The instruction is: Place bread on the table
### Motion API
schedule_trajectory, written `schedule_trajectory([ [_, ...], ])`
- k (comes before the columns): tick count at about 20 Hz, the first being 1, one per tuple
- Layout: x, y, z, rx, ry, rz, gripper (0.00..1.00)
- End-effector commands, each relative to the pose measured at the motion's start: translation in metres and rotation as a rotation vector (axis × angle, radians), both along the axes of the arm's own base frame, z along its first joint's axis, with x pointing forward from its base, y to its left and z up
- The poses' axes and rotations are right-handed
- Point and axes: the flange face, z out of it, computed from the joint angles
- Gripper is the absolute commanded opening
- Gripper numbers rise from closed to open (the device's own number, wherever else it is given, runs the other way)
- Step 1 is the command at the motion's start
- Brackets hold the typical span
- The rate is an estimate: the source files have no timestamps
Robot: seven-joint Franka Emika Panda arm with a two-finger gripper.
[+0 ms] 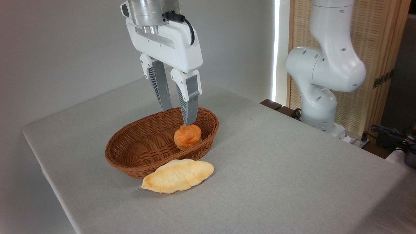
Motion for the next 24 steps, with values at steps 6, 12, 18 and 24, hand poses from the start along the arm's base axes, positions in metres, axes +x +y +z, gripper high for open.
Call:
schedule_trajectory([
  [6,-0.002,0.002,0.003,0.004,0.012,-0.01,1.0],
  [12,-0.001,-0.005,-0.002,0.004,0.021,-0.011,1.0],
  [18,-0.013,-0.076,-0.041,0.007,0.104,-0.073,1.0],
  [24,-0.038,-0.13,-0.102,0.034,0.223,-0.18,1.0],
])
